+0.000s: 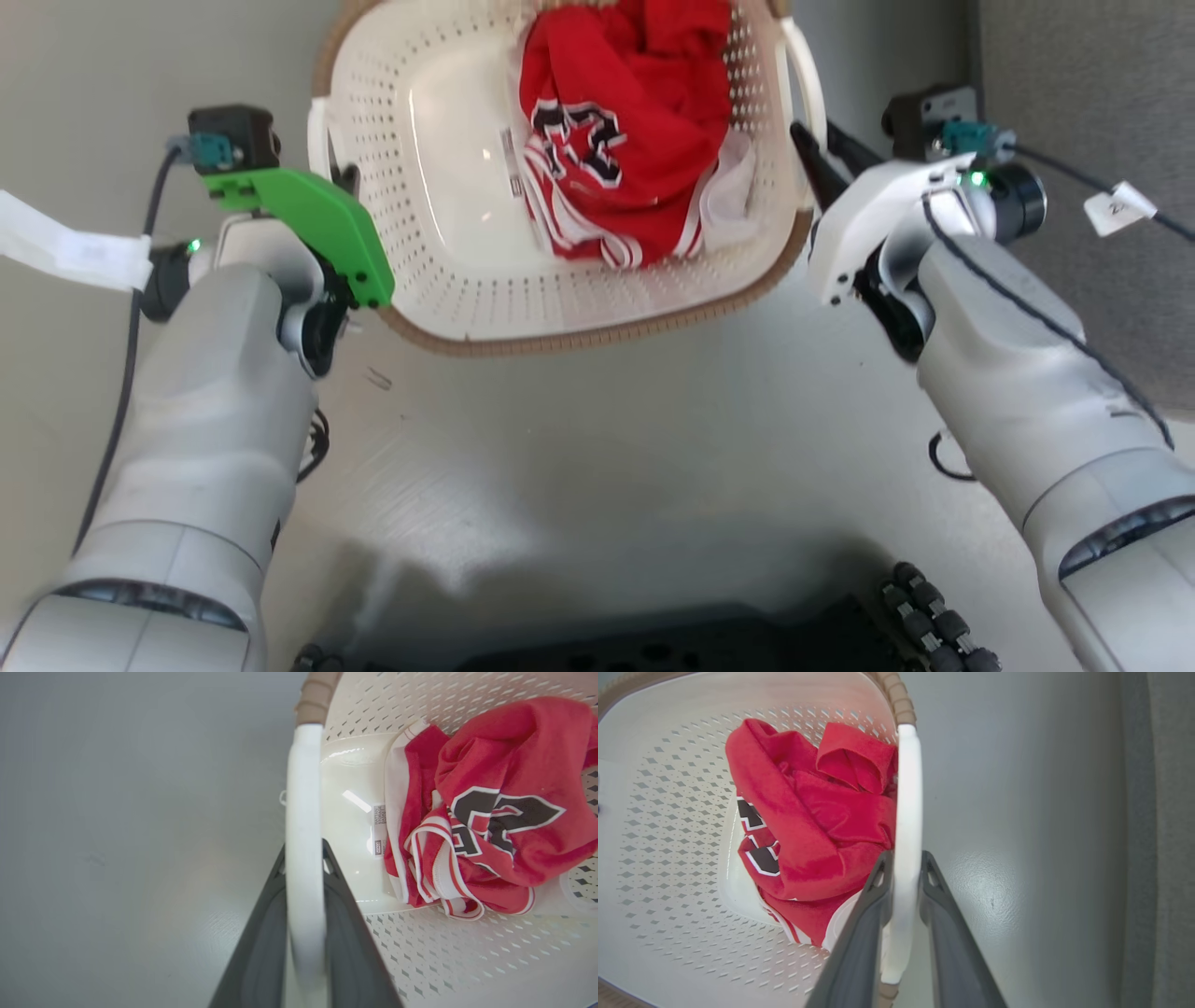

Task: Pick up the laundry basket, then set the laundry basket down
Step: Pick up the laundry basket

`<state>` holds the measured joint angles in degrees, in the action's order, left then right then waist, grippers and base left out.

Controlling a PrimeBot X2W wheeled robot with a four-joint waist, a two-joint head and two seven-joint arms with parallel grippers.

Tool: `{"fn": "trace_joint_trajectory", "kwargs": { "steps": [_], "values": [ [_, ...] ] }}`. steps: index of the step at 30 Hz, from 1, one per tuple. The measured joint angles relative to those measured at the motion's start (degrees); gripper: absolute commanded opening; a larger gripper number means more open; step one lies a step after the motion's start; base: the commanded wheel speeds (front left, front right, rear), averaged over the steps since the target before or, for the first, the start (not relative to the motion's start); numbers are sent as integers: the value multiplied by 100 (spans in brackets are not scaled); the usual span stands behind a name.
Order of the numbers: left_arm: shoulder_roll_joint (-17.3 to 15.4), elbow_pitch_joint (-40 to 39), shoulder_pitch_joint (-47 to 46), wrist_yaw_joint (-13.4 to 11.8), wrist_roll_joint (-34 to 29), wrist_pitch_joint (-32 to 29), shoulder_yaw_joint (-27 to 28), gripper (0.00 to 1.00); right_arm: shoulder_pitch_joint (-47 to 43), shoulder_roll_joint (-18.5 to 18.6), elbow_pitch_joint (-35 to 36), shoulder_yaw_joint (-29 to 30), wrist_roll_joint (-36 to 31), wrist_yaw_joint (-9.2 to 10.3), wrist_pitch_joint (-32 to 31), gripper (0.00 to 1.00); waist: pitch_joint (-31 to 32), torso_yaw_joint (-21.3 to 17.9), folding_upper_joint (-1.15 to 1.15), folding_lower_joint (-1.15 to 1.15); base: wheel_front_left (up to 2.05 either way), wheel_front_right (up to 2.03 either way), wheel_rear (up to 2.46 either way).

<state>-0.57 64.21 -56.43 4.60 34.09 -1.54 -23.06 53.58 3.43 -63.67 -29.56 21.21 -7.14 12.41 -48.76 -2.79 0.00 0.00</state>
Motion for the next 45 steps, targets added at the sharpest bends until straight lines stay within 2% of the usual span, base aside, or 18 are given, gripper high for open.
{"fn": "trace_joint_trajectory", "kwargs": {
  "steps": [20, 45],
  "values": [
    [46, 491, 883, 146, 480, -453, -330, 0, -987, -120, -291, -546, 773, -41, -569, 0, 1290, -109, 0, 0, 0, 0, 0],
    [41, 757, 1545, 196, 1059, -1155, -399, 0, -1763, -103, -35, -1151, 1748, -38, -1466, 0, 3123, -163, 0, 0, 0, 0, 0]
  ]
}}
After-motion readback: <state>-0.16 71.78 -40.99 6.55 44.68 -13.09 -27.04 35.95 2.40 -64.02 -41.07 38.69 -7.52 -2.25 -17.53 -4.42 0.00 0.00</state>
